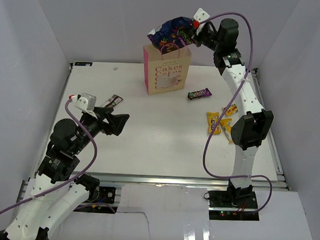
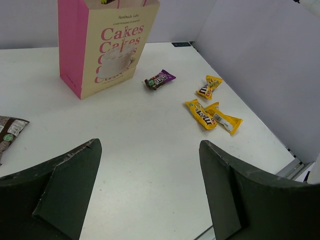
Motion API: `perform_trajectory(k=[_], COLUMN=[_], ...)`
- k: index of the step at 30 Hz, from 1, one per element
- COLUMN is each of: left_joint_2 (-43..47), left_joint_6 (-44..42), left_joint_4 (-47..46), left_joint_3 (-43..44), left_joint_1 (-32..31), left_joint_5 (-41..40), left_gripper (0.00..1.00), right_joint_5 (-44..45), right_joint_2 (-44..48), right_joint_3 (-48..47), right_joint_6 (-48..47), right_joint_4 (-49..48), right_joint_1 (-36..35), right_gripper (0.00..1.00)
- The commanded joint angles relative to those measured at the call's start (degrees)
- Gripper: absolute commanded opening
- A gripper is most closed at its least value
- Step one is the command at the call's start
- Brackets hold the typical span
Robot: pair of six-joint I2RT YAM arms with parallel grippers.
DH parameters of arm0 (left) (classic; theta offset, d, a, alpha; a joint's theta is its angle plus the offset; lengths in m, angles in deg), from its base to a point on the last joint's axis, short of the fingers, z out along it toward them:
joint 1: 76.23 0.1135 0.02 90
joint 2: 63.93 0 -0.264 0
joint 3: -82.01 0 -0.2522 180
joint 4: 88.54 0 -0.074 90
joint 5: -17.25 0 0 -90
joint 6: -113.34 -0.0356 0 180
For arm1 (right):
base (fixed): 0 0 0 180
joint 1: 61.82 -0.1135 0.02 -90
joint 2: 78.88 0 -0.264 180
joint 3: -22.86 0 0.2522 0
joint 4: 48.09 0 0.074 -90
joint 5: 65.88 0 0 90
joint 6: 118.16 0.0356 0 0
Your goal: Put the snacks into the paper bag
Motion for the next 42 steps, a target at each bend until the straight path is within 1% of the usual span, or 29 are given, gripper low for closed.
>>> perform_trajectory(k=[1, 12, 20, 22, 26, 34, 42], left_joint_2=[0.5, 0.0, -0.4, -0.4, -0.5, -0.9, -1.6], left_joint_6=[0.4, 0.3, 0.2, 0.2, 0.1, -0.2, -0.4], left_joint_4=[-0.7, -1.5, -1.8, -1.8, -1.8, -1.9, -2.0], left_joint_3=[-0.9, -1.8, -2.0, -2.1, -2.1, -2.0, -2.0], left_joint_1=[0.1, 0.1, 0.1, 0.1, 0.1, 0.1, 0.1], left_joint_5=[0.8, 1.0, 1.2, 1.2, 1.0, 0.8, 1.1], left_gripper=[0.89, 0.9, 0.9, 0.9, 0.9, 0.9, 0.9], right_joint_5=[0.7, 3.3, 4.7, 5.1, 6.3, 7.8, 7.8], right_joint_2=[5.8, 4.2, 2.6, 2.3, 1.7, 1.4, 1.5], right_joint_3=[-1.5, -2.2, -2.9, -2.9, -2.9, -2.3, -2.0], right_joint_6=[-4.9, -11.3, -13.5, -14.0, -14.9, -15.9, -16.3], right_joint_4=[-8.1, -6.4, -6.3, -6.5, -6.4, -6.3, -6.3], right_joint_1=[0.4, 0.1, -0.8, -1.2, -1.4, -1.7, -2.4], right_gripper=[0.08, 0.08, 0.08, 0.11, 0.12, 0.23, 0.38])
